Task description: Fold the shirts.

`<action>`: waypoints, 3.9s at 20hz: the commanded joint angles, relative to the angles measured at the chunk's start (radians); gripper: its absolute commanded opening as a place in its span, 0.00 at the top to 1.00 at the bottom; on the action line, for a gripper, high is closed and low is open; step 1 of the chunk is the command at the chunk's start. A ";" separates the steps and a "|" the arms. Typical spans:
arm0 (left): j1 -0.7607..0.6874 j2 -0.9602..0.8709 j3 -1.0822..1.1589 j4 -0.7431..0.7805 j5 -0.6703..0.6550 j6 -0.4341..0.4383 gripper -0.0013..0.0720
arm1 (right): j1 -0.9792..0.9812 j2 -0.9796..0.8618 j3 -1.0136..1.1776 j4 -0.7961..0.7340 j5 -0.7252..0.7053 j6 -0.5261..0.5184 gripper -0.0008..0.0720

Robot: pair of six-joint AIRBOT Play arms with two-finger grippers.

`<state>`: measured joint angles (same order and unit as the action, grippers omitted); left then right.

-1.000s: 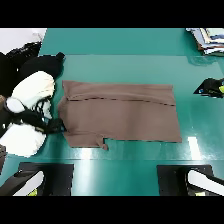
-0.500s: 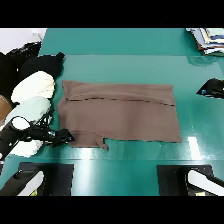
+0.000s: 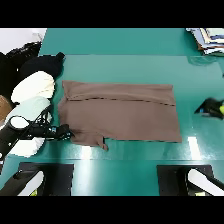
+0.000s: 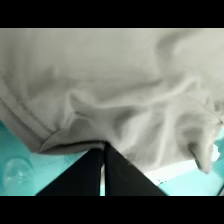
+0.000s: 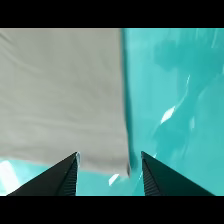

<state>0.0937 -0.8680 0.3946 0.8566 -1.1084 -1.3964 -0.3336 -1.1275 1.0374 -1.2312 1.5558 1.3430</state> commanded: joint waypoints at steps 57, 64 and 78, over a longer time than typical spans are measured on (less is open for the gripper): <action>0.000 -0.558 0.814 0.089 -0.063 0.069 0.25 | 0.097 -0.517 0.399 0.244 -0.068 -0.049 0.45; -0.095 -0.558 0.821 0.056 -0.086 0.114 0.95 | -0.030 -0.582 0.196 0.324 -0.073 -0.154 0.26; -0.559 -0.848 1.014 -0.026 0.221 0.030 0.95 | 0.130 -0.483 0.375 0.376 0.013 -0.155 0.97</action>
<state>-0.3889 -1.6230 1.3220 0.8452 -0.9134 -1.3598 -0.2211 -1.6844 1.3346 -0.8661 1.4990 1.1404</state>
